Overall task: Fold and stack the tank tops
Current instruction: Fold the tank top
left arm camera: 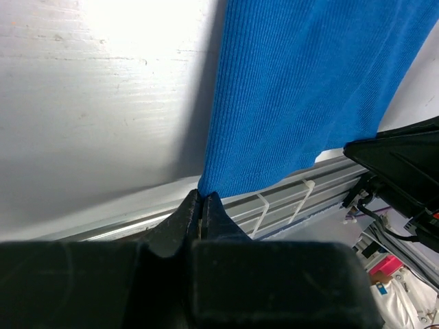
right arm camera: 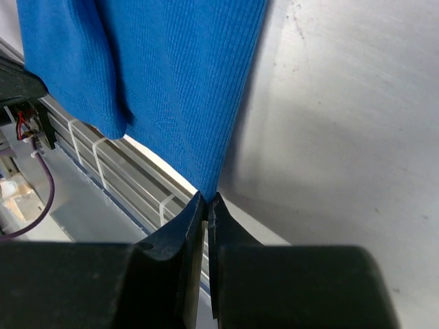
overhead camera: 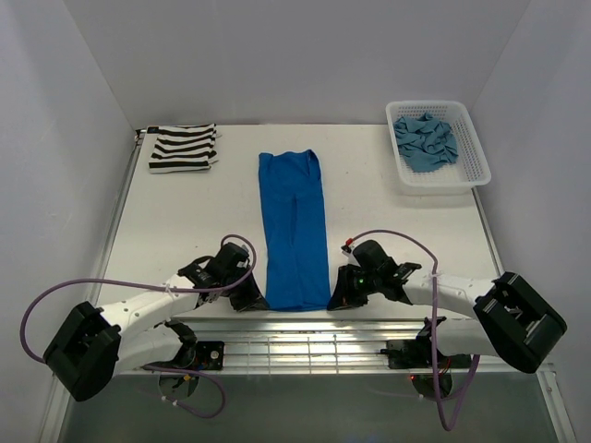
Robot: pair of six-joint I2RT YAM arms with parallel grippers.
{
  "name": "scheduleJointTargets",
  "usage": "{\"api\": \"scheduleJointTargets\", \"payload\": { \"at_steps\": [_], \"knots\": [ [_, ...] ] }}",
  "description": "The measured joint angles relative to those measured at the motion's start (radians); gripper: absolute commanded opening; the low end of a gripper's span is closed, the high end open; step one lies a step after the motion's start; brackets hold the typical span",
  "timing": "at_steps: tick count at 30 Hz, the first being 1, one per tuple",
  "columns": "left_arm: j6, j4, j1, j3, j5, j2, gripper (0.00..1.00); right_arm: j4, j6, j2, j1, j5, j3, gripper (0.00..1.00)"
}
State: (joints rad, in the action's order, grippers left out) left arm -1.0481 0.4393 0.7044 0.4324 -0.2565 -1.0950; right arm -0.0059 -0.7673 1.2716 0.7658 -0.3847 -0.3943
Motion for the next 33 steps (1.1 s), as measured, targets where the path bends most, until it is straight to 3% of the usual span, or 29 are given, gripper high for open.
{"api": "scheduleJointTargets", "payload": {
  "at_steps": [12,19,33],
  "knots": [
    [-0.003,0.042,0.0,0.173,0.024,-0.031,0.0,-0.124,0.024,-0.109,-0.001,0.119,-0.127,0.08],
    [0.002,0.045,-0.019,0.377,0.122,-0.154,0.0,-0.134,0.061,-0.005,-0.057,0.186,-0.336,0.08],
    [0.137,0.022,-0.188,0.705,0.191,-0.451,0.0,-0.144,0.141,0.247,-0.209,0.187,-0.665,0.08]
  ]
}}
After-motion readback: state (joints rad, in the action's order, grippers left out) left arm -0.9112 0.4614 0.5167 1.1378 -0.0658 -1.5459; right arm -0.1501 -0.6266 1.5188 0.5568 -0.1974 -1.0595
